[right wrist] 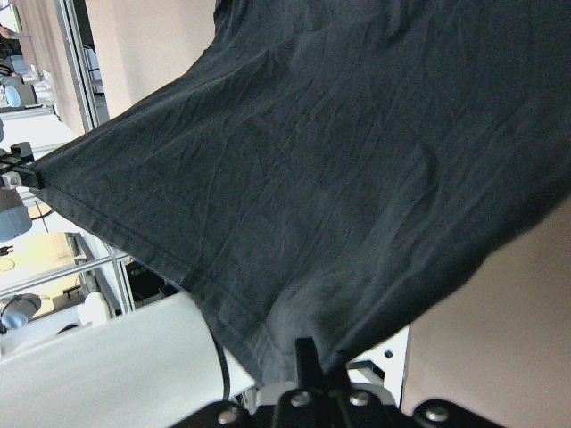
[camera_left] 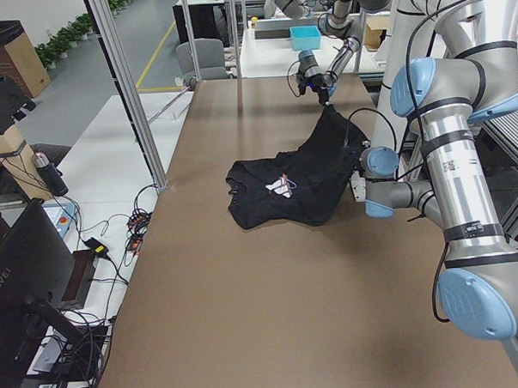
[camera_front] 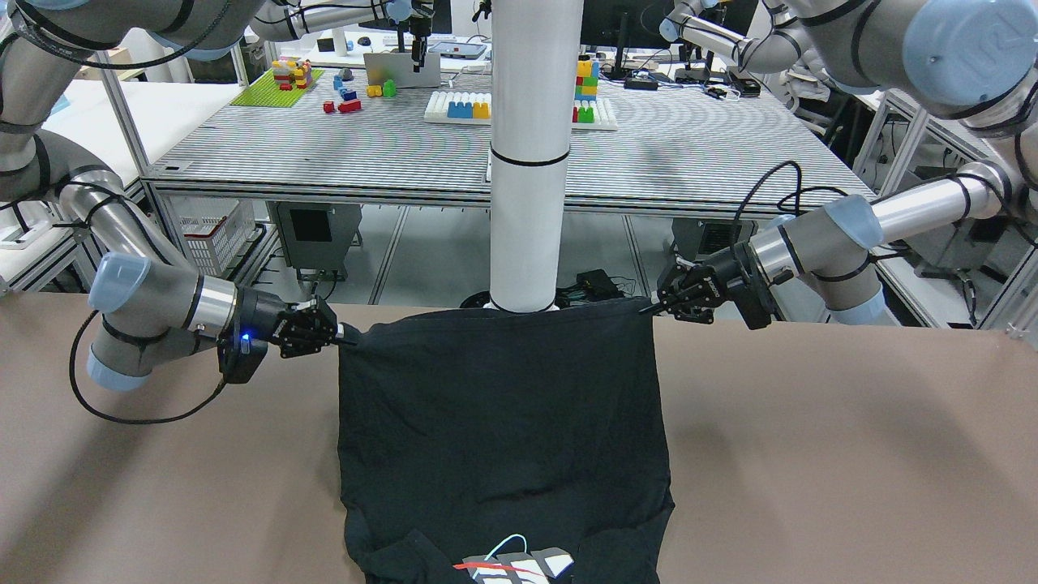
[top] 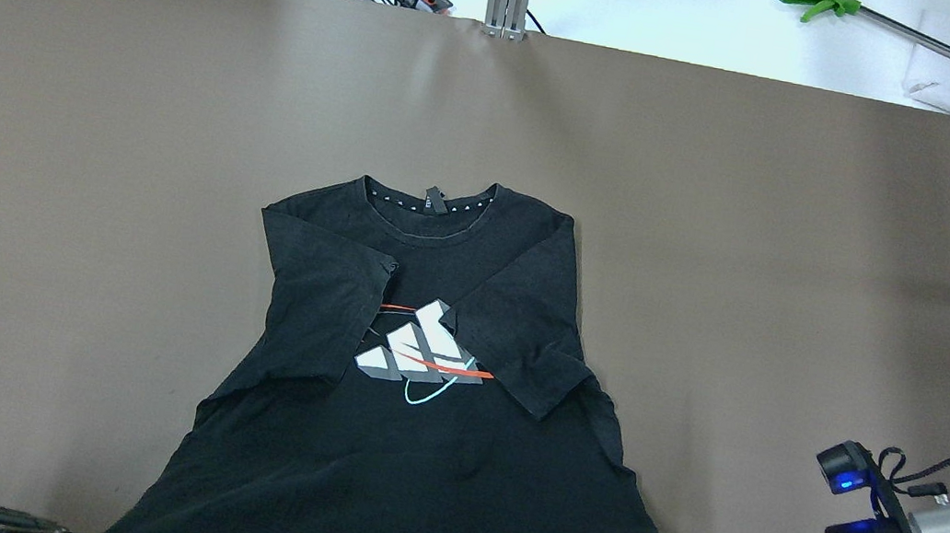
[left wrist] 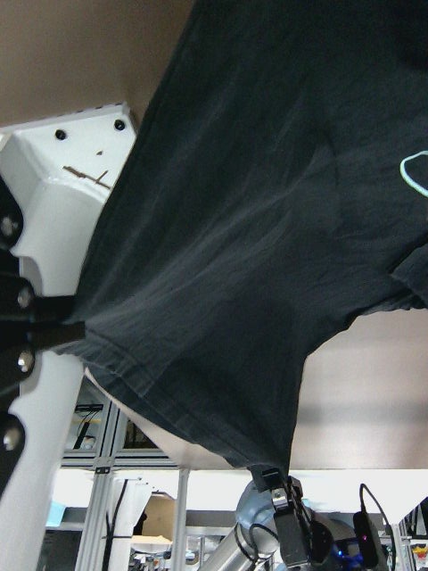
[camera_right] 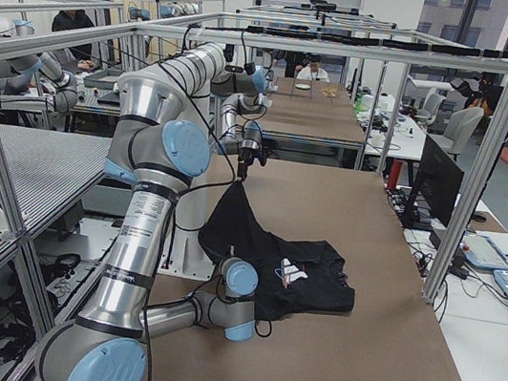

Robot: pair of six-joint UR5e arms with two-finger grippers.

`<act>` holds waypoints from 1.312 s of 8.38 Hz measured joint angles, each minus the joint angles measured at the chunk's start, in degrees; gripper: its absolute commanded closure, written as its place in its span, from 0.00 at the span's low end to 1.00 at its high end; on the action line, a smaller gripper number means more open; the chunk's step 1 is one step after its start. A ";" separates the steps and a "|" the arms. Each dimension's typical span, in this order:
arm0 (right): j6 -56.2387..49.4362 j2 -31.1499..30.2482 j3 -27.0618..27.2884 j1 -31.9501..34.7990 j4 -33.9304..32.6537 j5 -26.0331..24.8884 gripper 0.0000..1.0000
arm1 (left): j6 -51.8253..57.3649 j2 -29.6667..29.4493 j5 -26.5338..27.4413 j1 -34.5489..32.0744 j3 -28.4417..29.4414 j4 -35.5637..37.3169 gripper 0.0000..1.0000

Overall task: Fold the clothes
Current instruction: 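Lift the hem with both grippers and carry it toward the collar, then lay the hem down near the collar with both grippers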

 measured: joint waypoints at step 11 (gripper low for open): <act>-11.23 17.81 -8.06 14.70 -23.41 -12.10 1.00 | -0.60 -21.70 2.07 -25.86 16.10 18.56 1.00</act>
